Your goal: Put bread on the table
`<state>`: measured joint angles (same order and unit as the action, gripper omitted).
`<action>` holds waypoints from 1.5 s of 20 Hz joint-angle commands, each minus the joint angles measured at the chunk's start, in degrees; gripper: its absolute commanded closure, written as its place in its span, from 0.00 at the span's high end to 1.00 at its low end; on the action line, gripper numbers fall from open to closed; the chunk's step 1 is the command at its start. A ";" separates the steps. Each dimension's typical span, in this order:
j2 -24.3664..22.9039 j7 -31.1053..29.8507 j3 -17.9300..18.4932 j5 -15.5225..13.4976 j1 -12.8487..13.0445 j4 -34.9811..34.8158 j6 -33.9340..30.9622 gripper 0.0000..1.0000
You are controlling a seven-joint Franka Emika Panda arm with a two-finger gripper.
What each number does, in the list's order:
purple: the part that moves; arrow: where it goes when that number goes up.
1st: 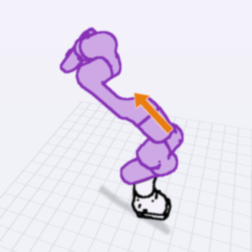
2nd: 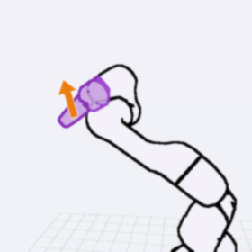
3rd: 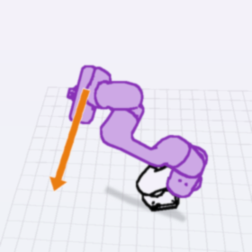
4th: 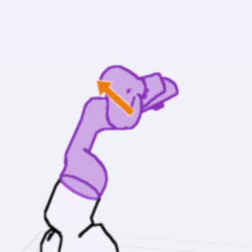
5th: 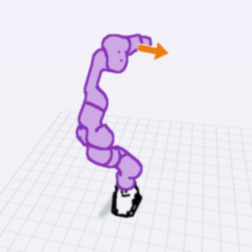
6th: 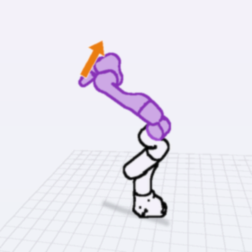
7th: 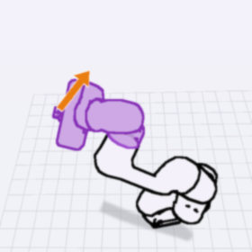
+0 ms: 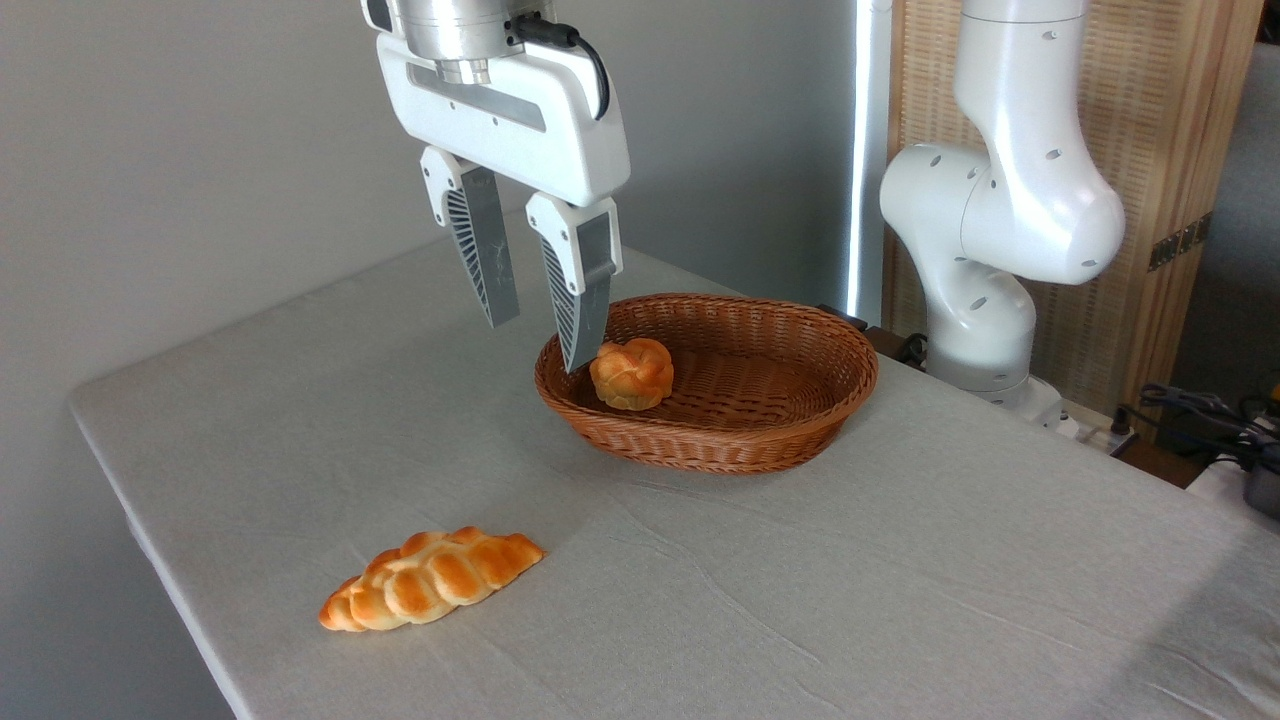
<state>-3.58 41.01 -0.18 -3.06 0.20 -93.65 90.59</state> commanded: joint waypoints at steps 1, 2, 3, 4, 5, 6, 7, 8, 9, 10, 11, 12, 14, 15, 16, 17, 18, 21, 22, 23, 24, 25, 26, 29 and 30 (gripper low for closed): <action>0.15 0.74 0.36 -0.89 -0.12 0.84 -1.64 1.00; 0.24 0.82 0.36 -2.20 -0.12 0.75 -1.64 1.00; 0.24 0.83 0.36 -3.26 -0.12 0.84 -1.64 1.00; 0.32 0.83 0.36 -3.44 -0.12 0.84 -1.64 1.00; 0.41 0.83 0.36 -3.45 -0.12 0.93 -1.38 1.00; 0.41 0.83 0.36 -3.45 -0.12 0.93 -1.29 1.00; 0.50 0.83 0.36 -3.45 -0.12 0.93 -1.20 1.00; 0.41 0.83 0.36 -3.45 -0.12 0.93 -1.03 1.00; 0.41 0.83 0.36 -3.36 -0.12 0.93 -0.94 1.00; 0.41 0.74 0.36 -3.18 -0.03 0.93 -0.94 1.00; 0.33 0.65 0.36 -3.10 -0.03 0.93 -1.03 1.00; 0.24 0.39 0.36 -3.09 -0.03 0.93 -1.03 1.00; 0.06 0.12 0.36 -3.09 -0.03 0.93 -1.03 1.00; -0.02 -0.14 0.10 -3.01 -0.03 0.93 -1.03 1.00; -0.03 -0.32 -0.08 -2.92 0.06 0.93 -1.11 1.00; 0.15 -0.49 -0.34 -3.01 0.15 0.93 -1.03 1.00; 0.32 -0.49 -0.52 -3.18 0.50 0.93 -0.77 1.00; 0.15 -0.49 -1.22 -3.36 2.17 0.06 -0.85 1.00; 0.06 -0.49 -1.31 -3.27 3.04 -0.56 -0.85 1.00; -0.02 -0.41 -1.31 -3.36 3.74 -1.00 -0.85 1.00; -0.03 -0.32 -1.66 -3.36 4.88 -1.61 -0.85 1.00; -0.11 -0.14 -4.10 -3.36 4.63 -3.10 -0.85 1.00; -0.46 0.12 -5.43 -3.27 4.46 -4.16 -0.85 1.00; -4.32 0.39 -7.99 -2.74 3.22 -9.42 -0.85 1.00; -5.03 0.39 -7.99 -2.83 3.40 -10.23 -0.85 1.00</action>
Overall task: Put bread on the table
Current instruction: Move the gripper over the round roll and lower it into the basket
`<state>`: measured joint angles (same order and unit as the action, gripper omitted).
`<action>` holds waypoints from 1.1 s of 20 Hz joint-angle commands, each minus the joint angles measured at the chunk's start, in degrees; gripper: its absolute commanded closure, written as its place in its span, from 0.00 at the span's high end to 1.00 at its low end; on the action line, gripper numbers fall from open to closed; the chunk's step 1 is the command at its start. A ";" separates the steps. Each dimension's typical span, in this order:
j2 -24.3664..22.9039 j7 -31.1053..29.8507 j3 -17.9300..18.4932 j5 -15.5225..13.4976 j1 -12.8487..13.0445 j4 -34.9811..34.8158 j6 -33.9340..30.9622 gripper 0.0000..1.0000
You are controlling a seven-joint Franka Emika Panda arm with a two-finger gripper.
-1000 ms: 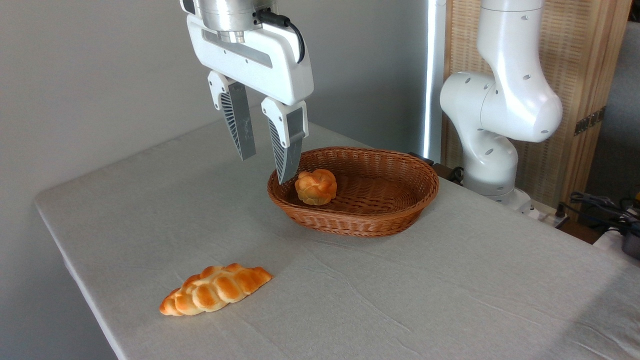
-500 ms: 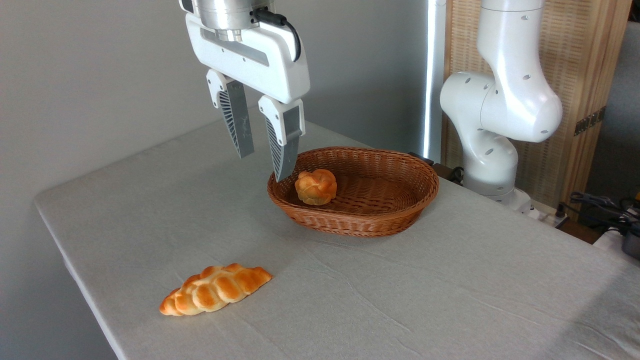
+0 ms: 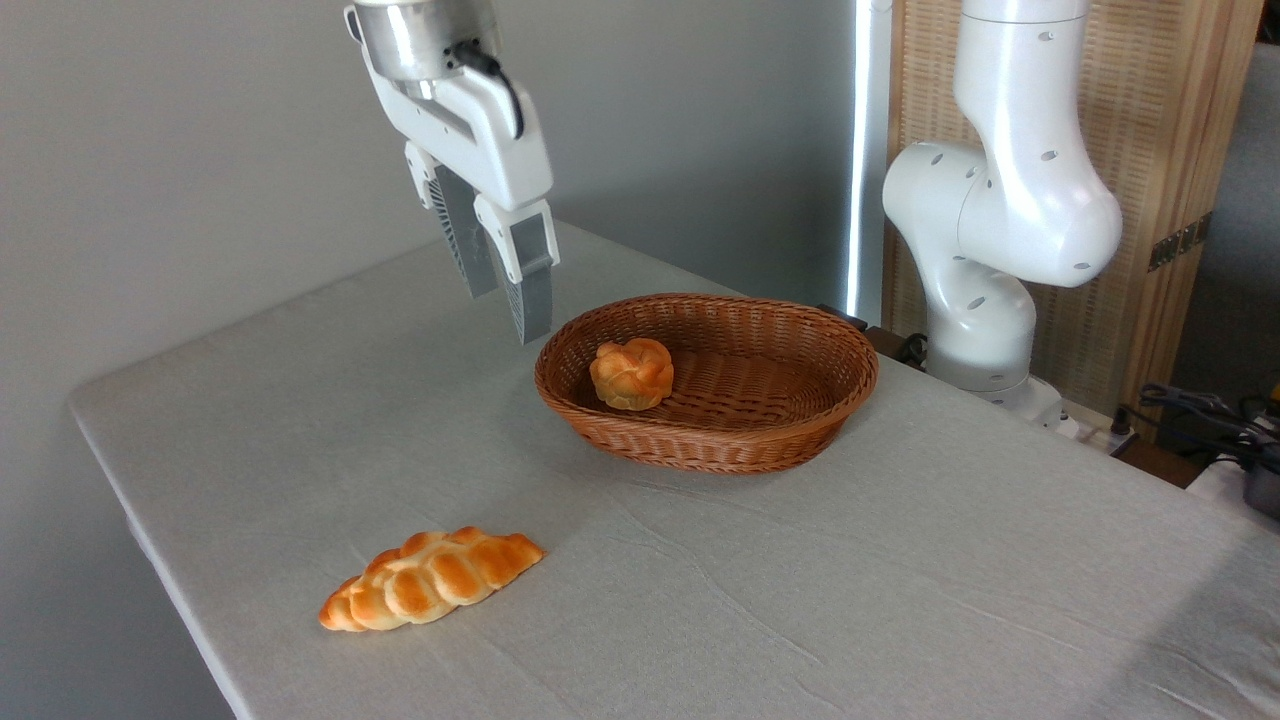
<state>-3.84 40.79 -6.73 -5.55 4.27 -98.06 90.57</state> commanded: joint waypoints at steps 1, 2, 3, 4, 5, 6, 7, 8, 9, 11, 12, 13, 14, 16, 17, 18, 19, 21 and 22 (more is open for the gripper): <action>-6.68 0.60 -1.44 -0.34 -0.41 -8.00 -0.74 1.00; -8.36 0.60 -1.44 -0.34 0.12 -10.11 -0.74 1.00; -9.59 0.60 -1.44 -0.34 0.99 -12.04 -0.74 1.00; -10.73 0.69 -1.44 -0.26 1.52 -13.28 -0.74 1.00; -11.09 0.69 -1.44 -0.34 1.62 -13.73 -0.74 1.00; -11.27 0.69 -1.62 -0.34 2.14 -14.17 -0.66 1.00; -11.36 0.69 -1.97 -0.34 2.58 -14.43 -0.66 1.00; -11.53 0.60 -2.75 -0.34 3.11 -15.31 -0.05 1.00; -12.23 0.60 -3.46 -0.34 3.55 -17.06 1.35 1.00; -14.07 0.60 -3.64 -0.34 3.90 -20.13 3.90 1.00; -14.78 0.52 -3.64 -0.34 4.51 -21.11 4.96 1.00; -15.05 0.60 -3.55 -0.34 5.04 -21.46 5.23 1.00; -15.05 0.60 -3.55 -0.34 5.13 -21.56 5.32 1.00; -15.05 0.60 -3.55 -0.34 5.74 -21.73 5.32 1.00; -14.97 0.60 -3.55 -0.34 6.36 -21.82 5.32 1.00; -14.96 0.60 -3.55 -0.34 6.71 -22.25 5.32 1.00; -14.96 0.52 -3.64 -0.34 6.80 -22.52 5.32 1.00; -14.88 0.51 -3.64 -0.69 6.98 -22.87 5.67 1.00; -14.79 0.51 -3.64 -0.78 7.24 -23.05 6.19 1.00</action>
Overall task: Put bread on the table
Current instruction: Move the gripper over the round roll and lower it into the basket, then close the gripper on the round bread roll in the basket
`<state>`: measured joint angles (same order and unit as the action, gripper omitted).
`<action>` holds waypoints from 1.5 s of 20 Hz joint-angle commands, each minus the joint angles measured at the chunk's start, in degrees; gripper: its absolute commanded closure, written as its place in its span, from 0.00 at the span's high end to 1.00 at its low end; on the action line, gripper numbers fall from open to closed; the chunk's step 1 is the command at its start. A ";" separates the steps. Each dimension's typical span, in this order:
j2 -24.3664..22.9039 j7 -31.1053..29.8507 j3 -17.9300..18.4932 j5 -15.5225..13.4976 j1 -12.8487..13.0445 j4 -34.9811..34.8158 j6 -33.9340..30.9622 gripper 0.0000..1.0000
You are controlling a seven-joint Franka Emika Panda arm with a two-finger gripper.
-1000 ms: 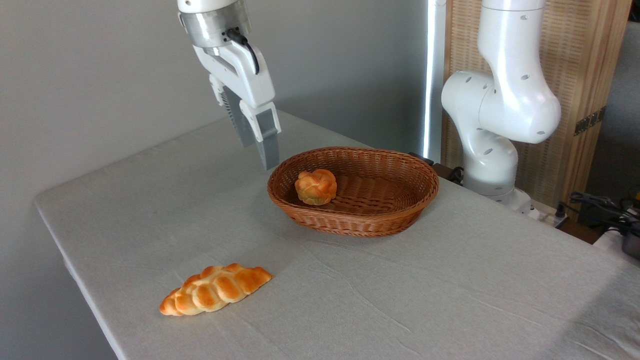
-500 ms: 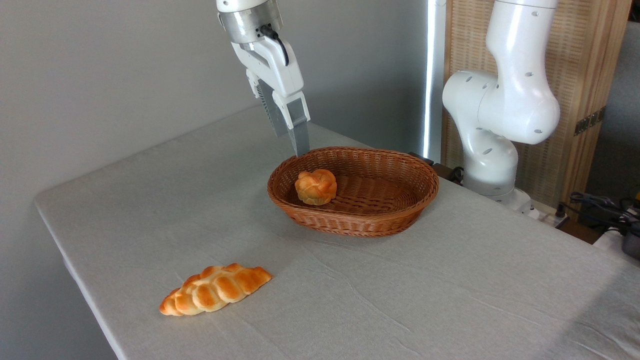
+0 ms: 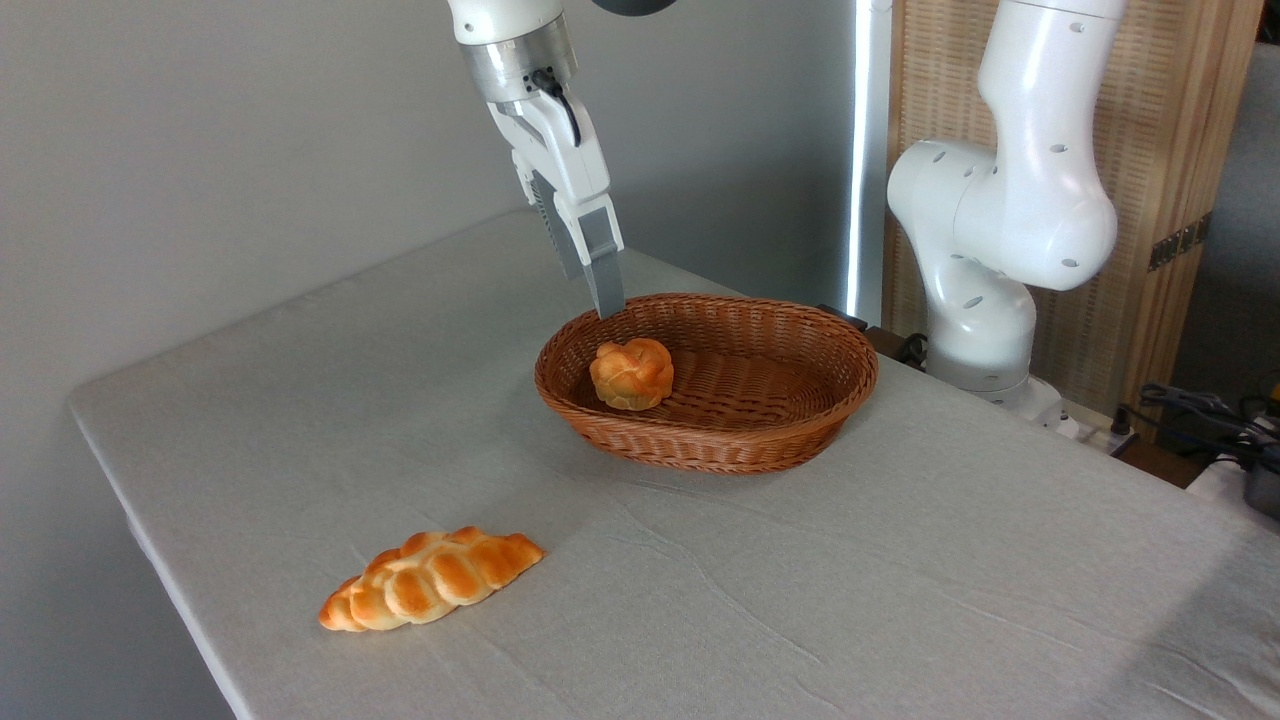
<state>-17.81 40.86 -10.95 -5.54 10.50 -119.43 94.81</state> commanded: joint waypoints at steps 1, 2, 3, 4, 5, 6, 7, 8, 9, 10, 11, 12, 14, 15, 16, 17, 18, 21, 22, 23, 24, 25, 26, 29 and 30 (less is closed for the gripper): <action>-0.83 0.45 0.58 -0.87 1.27 -2.21 2.65 1.00; -0.74 0.45 0.58 -0.87 1.71 -2.74 3.01 1.00; -0.56 0.45 0.50 -0.87 2.06 -3.26 3.53 1.00; -0.39 0.45 0.49 -0.87 2.76 -3.88 4.84 1.00; -0.30 0.36 0.32 -0.87 3.21 -4.84 6.51 1.00; -0.21 0.36 -0.73 -0.96 3.21 -5.63 7.40 1.00; -0.04 0.28 -1.78 -0.96 3.12 -6.16 7.93 1.00; 0.23 0.27 -1.96 -0.87 3.12 -6.60 8.37 1.00; 0.31 0.27 -2.23 -0.70 3.21 -7.30 8.55 1.00; 0.58 0.36 -2.49 -0.18 3.12 -7.75 8.72 1.00; 0.58 0.36 -2.49 -0.08 3.12 -8.53 8.64 1.00; 0.58 0.45 -2.41 0.53 3.03 -9.33 8.64 1.00; 0.67 0.10 -2.49 5.08 3.03 -10.12 8.29 1.00; 0.93 -0.08 -2.49 5.71 3.03 -10.56 8.28 1.00; 1.45 -0.16 -2.49 5.81 3.03 -10.74 8.37 1.00; 1.89 -0.17 -2.49 5.81 3.03 -11.00 8.46 1.00; 2.25 -0.17 -2.49 5.81 3.12 -11.09 8.55 1.00; 2.78 -0.17 -2.49 5.98 3.12 -11.79 8.72 1.00; 3.30 -0.17 -2.49 5.98 3.21 -11.88 8.81 1.00; 3.74 -0.17 -2.58 5.98 3.30 -12.14 9.16 1.00; 3.74 -0.17 -2.58 5.98 3.56 -12.41 9.34 1.00; 3.74 -0.17 -2.58 5.98 3.47 -12.50 9.51 0.97; 3.83 -0.17 -2.58 5.98 3.47 -12.58 9.43 0.81; 4.27 -0.17 -2.58 6.07 3.47 -12.50 9.51 0.33; 4.36 -0.17 -2.49 5.98 3.47 -12.50 9.51 0.27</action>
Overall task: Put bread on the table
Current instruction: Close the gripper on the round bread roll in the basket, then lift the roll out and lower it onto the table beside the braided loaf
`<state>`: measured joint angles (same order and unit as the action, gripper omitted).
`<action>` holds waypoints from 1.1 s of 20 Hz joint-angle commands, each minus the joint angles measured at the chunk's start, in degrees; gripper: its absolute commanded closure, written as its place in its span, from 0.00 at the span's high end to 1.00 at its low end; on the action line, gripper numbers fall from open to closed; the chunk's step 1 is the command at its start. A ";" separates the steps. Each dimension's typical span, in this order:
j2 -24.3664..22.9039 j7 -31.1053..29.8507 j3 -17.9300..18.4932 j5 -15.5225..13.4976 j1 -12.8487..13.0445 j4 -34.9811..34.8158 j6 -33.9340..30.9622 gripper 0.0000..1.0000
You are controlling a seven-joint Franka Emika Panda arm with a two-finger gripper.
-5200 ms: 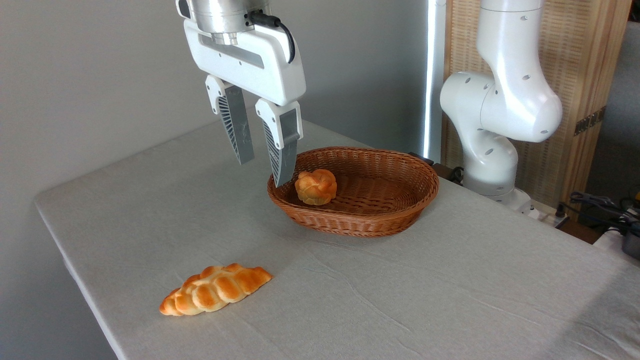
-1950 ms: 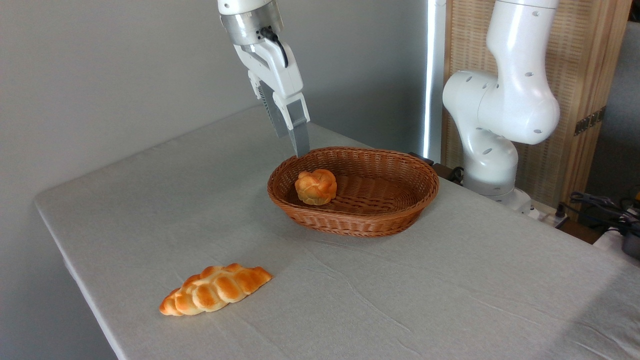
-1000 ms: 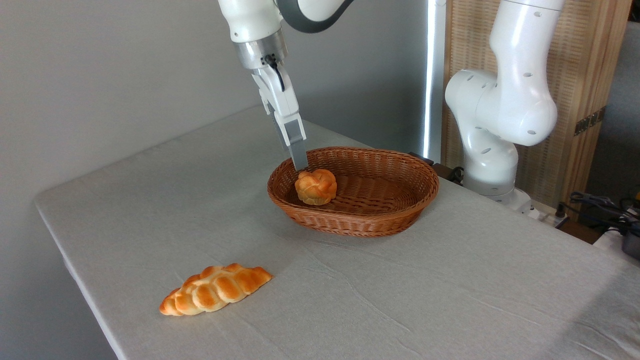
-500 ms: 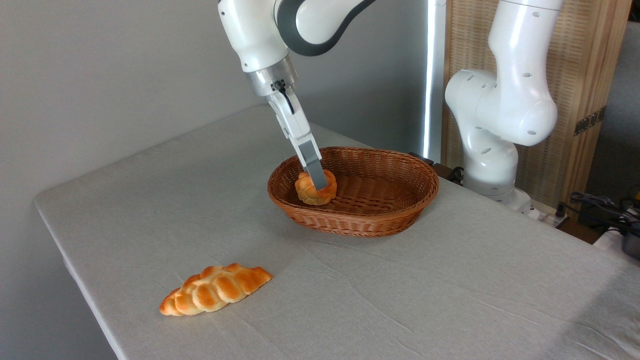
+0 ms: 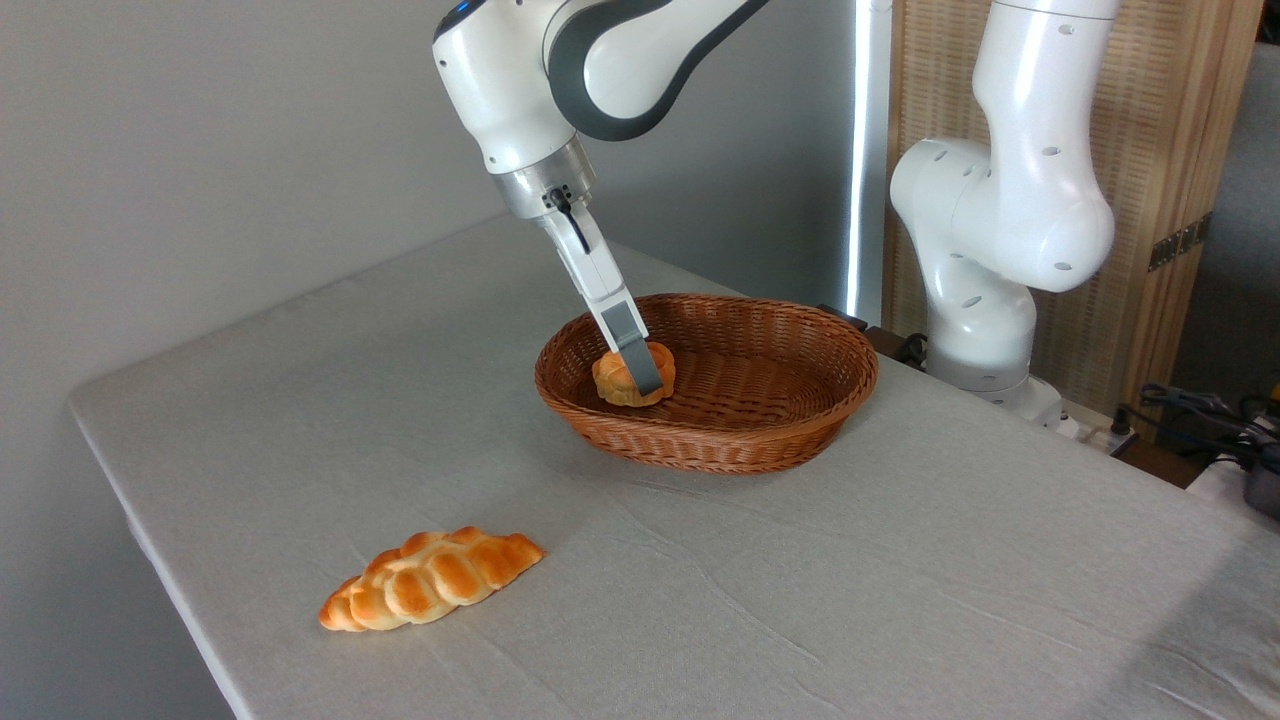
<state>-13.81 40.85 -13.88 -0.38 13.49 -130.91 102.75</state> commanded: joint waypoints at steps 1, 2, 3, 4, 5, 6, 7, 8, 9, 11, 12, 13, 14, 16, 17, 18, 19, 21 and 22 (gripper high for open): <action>0.45 -0.24 0.44 0.91 0.40 -1.02 1.58 0.26; 0.54 -0.24 0.44 0.82 0.40 -1.02 1.49 0.24; 0.63 -0.24 0.44 0.91 0.40 -1.02 1.49 0.24; 0.63 -0.24 0.44 0.91 0.40 -1.02 1.49 0.22; 0.63 -0.24 0.44 0.91 0.40 -1.02 1.49 0.21; 0.72 -0.24 0.44 0.91 0.40 -1.02 1.49 0.21; 0.63 -0.24 0.44 0.91 0.40 -0.93 1.49 0.21; 0.63 -0.24 0.44 0.91 0.40 -0.93 1.49 0.20; 0.72 -0.24 0.44 0.91 0.40 -0.93 1.49 0.18; 0.72 -0.24 0.44 0.91 0.40 -0.93 1.49 0.17; 0.72 -0.15 0.44 0.91 0.40 -0.84 1.49 0.16; 0.63 -0.07 0.44 0.99 0.40 -0.67 1.23 0.15; 0.46 -0.07 0.70 1.00 0.22 -0.32 0.88 0.14; 0.28 0.11 0.96 1.08 -0.13 1.79 -0.79 0.14; 0.54 0.20 0.96 2.39 -0.22 3.80 -3.32 0.14; 0.72 0.37 0.88 5.10 -0.22 6.26 -6.39 0.14; 0.89 1.07 0.96 7.30 -0.22 8.11 -9.38 0.14; 0.90 3.79 2.19 8.11 -0.22 10.93 -12.65 0.14; 0.90 6.15 3.93 8.11 -0.22 12.94 -13.71 0.14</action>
<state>-13.51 41.88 -13.14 5.97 13.18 -124.39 94.58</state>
